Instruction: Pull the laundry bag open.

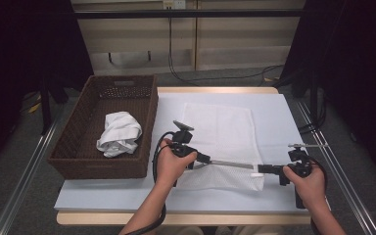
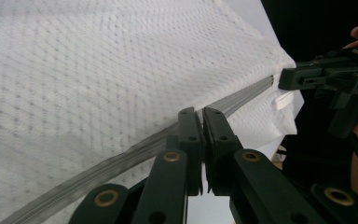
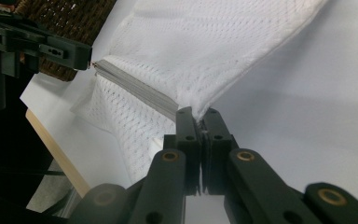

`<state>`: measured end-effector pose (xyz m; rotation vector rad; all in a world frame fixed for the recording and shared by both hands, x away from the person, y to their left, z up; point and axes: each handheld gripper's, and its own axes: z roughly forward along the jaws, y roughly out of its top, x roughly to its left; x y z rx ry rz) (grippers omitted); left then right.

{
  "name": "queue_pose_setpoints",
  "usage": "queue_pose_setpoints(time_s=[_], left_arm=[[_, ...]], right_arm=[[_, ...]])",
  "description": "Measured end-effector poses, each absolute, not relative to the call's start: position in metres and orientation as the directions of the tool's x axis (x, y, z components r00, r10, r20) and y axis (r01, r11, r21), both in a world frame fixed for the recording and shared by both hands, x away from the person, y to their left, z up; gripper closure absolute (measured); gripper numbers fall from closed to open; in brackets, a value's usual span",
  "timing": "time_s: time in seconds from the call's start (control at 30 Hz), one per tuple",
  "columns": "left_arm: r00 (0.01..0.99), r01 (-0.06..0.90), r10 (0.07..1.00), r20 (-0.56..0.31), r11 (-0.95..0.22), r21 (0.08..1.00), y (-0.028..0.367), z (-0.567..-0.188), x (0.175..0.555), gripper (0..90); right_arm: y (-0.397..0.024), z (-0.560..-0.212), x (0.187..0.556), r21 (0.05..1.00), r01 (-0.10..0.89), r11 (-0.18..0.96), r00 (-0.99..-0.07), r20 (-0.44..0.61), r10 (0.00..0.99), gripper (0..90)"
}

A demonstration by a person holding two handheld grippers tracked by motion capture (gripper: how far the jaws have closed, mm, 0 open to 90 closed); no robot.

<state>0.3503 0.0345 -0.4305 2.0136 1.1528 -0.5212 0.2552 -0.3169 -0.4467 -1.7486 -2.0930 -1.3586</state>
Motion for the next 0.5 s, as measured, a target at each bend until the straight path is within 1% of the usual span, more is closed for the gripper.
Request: queue_pose_setpoints(time_s=[0.1,0.5], left_arm=[[0.498,0.867,0.548,-0.672,-0.306,0.393,0.0351,-0.4297,0.3497,86.8],[0.500,0.866,0.552,-0.667,-0.302,0.398,0.0391,-0.4303,0.3513,86.8]], right_arm=[[-0.3161,-0.4464,0.2551,0.554,0.831,-0.053,-0.337,0.577,0.744,88.4],[-0.3165,-0.4475,0.2557,0.552,0.832,-0.053,-0.337,0.578,0.743,88.4]])
